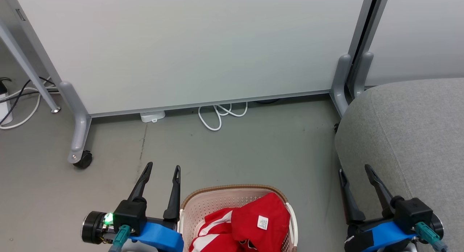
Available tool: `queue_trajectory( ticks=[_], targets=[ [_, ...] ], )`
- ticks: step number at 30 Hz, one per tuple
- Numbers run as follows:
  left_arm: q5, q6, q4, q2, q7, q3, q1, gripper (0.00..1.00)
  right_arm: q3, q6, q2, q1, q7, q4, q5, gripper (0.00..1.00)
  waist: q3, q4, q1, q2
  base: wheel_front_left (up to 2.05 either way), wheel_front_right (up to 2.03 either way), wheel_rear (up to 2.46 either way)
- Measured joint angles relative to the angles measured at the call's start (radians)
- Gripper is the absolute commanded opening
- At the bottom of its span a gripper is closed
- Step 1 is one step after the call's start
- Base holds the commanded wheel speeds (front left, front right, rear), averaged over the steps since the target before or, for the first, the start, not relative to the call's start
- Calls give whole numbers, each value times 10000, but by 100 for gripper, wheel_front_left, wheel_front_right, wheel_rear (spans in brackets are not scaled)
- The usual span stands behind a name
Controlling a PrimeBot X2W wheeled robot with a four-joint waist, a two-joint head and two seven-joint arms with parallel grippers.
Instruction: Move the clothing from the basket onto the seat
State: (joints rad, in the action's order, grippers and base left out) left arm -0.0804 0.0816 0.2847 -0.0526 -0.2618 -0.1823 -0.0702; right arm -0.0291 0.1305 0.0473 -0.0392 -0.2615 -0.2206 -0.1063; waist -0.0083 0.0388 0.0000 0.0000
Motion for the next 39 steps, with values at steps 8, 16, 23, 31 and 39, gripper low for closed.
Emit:
queue_trajectory(
  ticks=[8, 16, 23, 31, 39],
  targets=[
    [4, 63, 107, 10, 0, 23, 0, 100, 65, 0, 0, 12, -2, -65, -15, 100, -4, -7, 0, 0, 0, 0, 0],
    [-79, 65, 132, 13, 0, -17, 0, 100, 48, 0, 0, 18, -6, -75, -25, 100, 36, 1, 0, 0, 0, 0, 0],
    [-75, 71, 209, 15, 0, -44, -114, 100, 65, 0, 0, 19, -8, -73, -61, 100, 141, -12, 0, 0, 0, 0, 0],
    [10, 288, 917, 17, 0, -341, -838, 100, 94, 0, 2, -76, -10, 25, -61, 100, 565, -82, 0, 0, 0, 0, 0],
    [127, 422, 1935, -27, -2, -853, -2305, 100, 52, 0, 4, -850, -12, 213, -61, 100, 1669, -271, 1, 0, 0, 0, 0]
  ],
)
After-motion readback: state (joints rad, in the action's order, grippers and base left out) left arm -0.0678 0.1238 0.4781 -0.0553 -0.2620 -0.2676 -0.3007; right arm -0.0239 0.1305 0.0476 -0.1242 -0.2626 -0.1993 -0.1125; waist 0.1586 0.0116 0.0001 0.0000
